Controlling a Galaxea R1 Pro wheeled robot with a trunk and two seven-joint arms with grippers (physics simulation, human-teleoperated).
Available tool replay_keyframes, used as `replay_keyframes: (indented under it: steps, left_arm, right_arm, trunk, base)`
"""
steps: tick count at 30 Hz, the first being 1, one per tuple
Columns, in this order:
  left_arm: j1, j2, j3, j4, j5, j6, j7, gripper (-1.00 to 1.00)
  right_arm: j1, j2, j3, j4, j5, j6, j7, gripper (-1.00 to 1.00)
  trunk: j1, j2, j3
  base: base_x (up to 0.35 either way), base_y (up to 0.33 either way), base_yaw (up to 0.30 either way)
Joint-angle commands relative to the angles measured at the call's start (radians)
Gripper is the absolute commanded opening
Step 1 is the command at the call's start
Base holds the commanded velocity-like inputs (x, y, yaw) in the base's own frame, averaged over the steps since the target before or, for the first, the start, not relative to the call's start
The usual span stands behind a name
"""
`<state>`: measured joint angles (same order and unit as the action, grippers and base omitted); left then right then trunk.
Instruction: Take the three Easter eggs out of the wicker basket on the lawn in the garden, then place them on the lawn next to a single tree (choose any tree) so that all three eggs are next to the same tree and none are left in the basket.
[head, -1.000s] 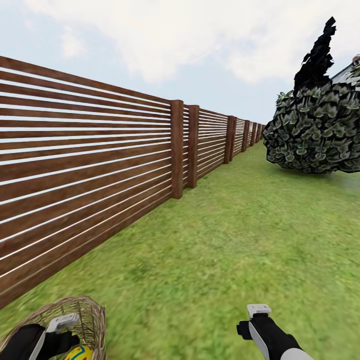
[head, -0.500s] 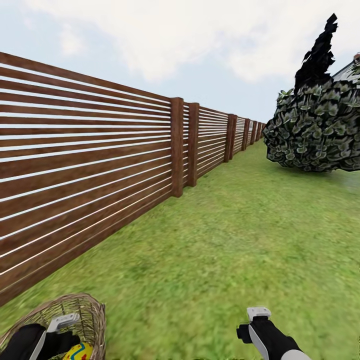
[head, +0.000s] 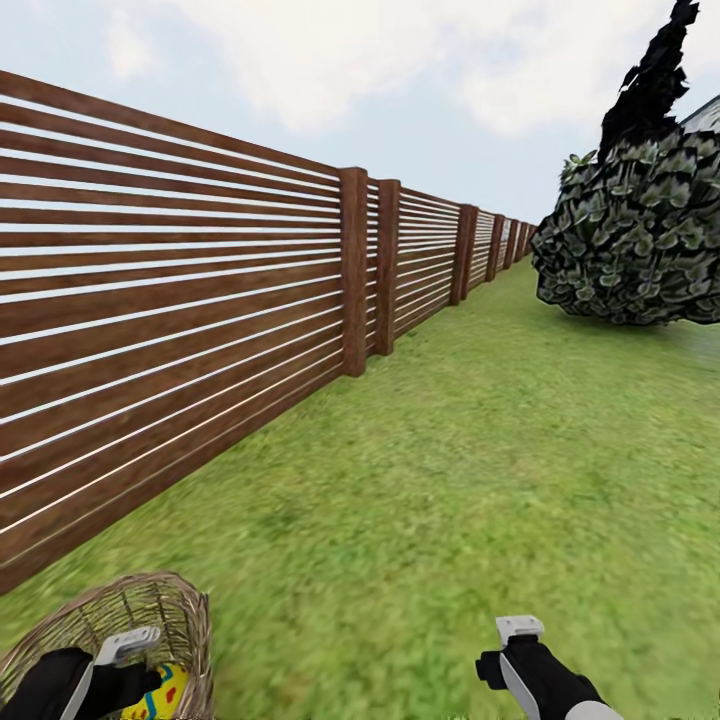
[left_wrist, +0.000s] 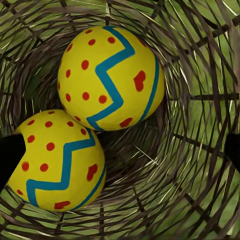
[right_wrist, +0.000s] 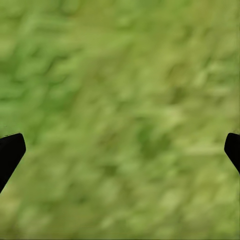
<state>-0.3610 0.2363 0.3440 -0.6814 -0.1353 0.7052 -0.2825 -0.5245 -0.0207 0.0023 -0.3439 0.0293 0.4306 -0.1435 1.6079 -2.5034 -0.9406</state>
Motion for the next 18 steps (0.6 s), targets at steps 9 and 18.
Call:
replay_keyframes:
  steps: [9, 18]
  left_arm:
    - [-0.001, -0.001, 0.004, -0.001, -0.01, 0.003, -0.009, 1.0]
    - [-0.001, -0.012, 0.003, -0.001, -0.01, 0.003, -0.009, 1.0]
  right_arm:
    - [0.0, -0.014, -0.001, -0.036, 0.003, 0.016, -0.002, 1.0]
    - [0.0, -0.015, -0.001, -0.047, 0.004, 0.029, -0.004, 1.0]
  trunk:
    - [0.004, -0.003, -0.036]
    - [0.008, -0.005, -0.071]
  base:
    - [0.0, 0.0, 0.0]
    - [0.0, 0.0, 0.0]
